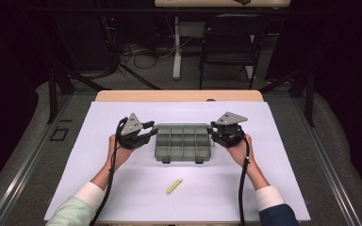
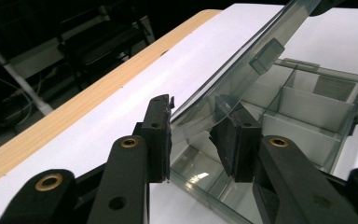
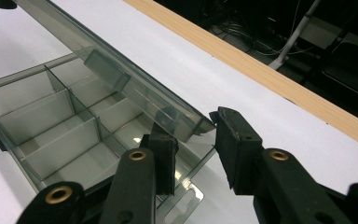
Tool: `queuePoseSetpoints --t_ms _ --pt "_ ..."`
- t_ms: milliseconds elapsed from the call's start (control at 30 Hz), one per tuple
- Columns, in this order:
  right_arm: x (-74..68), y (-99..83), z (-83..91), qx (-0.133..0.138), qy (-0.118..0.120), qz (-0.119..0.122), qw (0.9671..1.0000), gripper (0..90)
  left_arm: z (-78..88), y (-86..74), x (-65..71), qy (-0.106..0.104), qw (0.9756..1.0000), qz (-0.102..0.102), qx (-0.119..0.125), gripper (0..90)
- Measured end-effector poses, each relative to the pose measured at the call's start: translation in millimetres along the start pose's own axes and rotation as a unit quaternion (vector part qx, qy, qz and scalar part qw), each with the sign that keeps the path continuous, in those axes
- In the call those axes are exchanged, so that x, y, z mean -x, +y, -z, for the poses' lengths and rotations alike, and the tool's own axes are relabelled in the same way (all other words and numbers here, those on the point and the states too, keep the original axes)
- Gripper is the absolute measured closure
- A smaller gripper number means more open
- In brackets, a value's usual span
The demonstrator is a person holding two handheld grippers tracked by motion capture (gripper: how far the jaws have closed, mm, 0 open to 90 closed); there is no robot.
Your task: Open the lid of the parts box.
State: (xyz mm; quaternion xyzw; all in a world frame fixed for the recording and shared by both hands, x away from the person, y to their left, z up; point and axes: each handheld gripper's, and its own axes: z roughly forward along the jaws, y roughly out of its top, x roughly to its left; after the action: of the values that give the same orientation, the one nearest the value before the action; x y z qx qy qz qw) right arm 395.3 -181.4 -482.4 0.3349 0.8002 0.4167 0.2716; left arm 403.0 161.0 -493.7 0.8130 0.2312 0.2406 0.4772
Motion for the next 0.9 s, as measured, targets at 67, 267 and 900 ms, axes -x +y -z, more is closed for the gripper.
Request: queuePoseSetpoints --t_ms 67,267,900 --pt "0.4 -0.4 -1.1 -0.004 0.001 0.0 1.0 66.9 -1.0 -0.5 -0.7 -0.001 1.0 0.001 0.0 66.3" --pt "1.9 0.0 -2.3 -0.004 0.004 -0.003 1.0 67.7 -1.9 -0.1 -5.3 -0.003 1.0 0.005 0.002 69.1" --pt "10.1 7.5 -10.6 -0.016 0.006 -0.014 0.9998 70.2 -7.1 7.0 -17.6 -0.011 0.9998 0.017 -0.008 72.5"
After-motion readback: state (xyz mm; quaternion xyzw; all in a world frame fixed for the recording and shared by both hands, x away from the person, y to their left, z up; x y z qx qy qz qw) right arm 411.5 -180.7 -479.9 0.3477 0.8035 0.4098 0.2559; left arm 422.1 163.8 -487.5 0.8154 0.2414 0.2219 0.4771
